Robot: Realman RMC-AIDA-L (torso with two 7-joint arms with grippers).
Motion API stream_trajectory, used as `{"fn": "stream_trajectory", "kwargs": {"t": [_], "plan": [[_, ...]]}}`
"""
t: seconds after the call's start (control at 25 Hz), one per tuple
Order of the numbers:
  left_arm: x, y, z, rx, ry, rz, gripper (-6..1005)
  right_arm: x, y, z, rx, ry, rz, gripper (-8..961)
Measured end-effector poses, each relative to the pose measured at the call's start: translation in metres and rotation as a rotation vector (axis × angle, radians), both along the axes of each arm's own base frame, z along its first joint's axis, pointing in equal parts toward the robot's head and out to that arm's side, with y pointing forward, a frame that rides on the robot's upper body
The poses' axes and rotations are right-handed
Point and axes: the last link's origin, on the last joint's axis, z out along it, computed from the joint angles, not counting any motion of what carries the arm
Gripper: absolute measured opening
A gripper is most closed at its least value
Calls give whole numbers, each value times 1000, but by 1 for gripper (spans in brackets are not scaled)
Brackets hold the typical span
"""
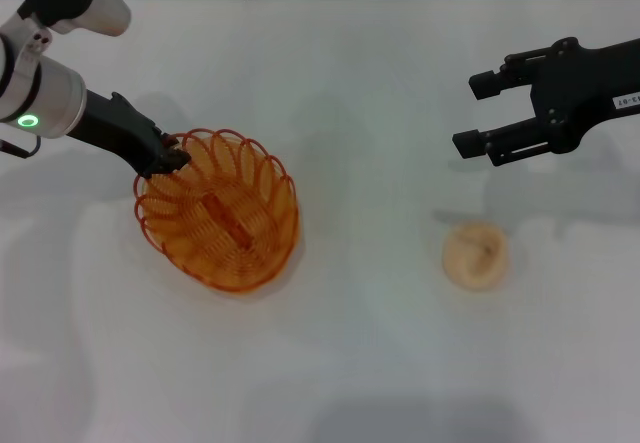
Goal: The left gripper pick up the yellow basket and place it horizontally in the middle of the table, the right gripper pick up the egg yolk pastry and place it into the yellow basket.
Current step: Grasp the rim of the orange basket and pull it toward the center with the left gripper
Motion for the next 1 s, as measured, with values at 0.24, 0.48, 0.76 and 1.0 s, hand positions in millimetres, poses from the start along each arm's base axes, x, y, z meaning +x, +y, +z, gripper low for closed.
{"fn": "stream_trajectory", "kwargs": {"t": [0.24, 0.48, 0.76, 1.0], "plan": [[1, 0, -1, 0, -3, 0, 220, 0, 0, 0, 0, -1, 1, 769], [3, 2, 1, 9, -10, 2, 207, -1, 1, 0, 1, -3, 2, 768], [6, 2, 0, 2, -11, -10, 142, -2, 1, 0, 1, -3, 5, 768], [8, 2, 1, -8, -17, -18, 106, -3, 2, 1, 2, -3, 7, 768]]}}
